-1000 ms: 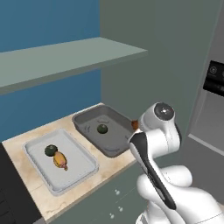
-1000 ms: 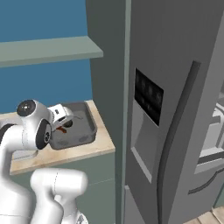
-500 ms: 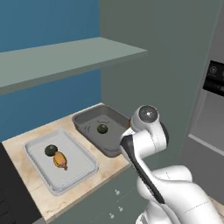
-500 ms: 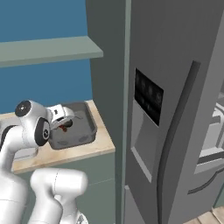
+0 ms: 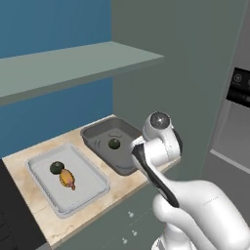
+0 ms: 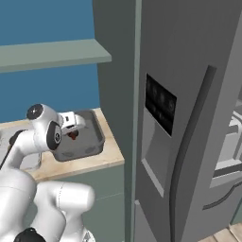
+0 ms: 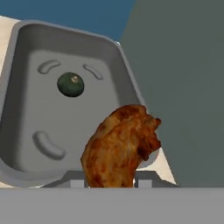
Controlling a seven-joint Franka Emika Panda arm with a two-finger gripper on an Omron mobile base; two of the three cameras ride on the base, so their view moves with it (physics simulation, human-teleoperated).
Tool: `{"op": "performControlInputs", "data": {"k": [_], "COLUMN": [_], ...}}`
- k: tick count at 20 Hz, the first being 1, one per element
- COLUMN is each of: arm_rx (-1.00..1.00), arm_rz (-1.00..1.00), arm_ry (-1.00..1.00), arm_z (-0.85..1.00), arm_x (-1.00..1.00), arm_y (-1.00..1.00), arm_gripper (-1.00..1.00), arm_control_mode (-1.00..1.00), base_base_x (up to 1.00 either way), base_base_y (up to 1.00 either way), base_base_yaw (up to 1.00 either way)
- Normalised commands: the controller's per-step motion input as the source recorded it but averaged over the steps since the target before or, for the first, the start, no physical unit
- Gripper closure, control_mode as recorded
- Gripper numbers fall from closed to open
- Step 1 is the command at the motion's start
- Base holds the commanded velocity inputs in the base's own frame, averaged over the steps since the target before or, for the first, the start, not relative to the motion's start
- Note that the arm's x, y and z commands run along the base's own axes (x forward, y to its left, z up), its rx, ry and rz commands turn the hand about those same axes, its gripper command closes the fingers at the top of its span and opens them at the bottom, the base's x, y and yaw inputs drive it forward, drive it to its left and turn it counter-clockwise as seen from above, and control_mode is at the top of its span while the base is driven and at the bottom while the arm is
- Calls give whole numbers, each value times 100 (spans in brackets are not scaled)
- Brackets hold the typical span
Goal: Place one squash and one chicken drumstick in each tupperware on the nearby counter, to pack two identical lunches.
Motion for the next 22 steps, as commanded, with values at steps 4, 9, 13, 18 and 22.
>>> {"op": "performControlInputs", "data": {"k": [4,9,13,18,22], "arm_rx": [13,11,7,2,0], "arm_rz": [-3,0,0,-1,0], "arm_ry": [2,4,3,6,12], "arm_z": [-17,-22,-12,0,-2], "arm_x": [15,20,35,59,68], "arm_y": [0,10,23,7,0], "arm_gripper": [100,100,100,100,100], "arm_control_mode": [-100,-100,-100,-100,-100], "base_base_x": [0,0,0,0,0], "base_base_y": [0,0,0,0,0], "base_base_yaw": [0,0,0,0,0]}}
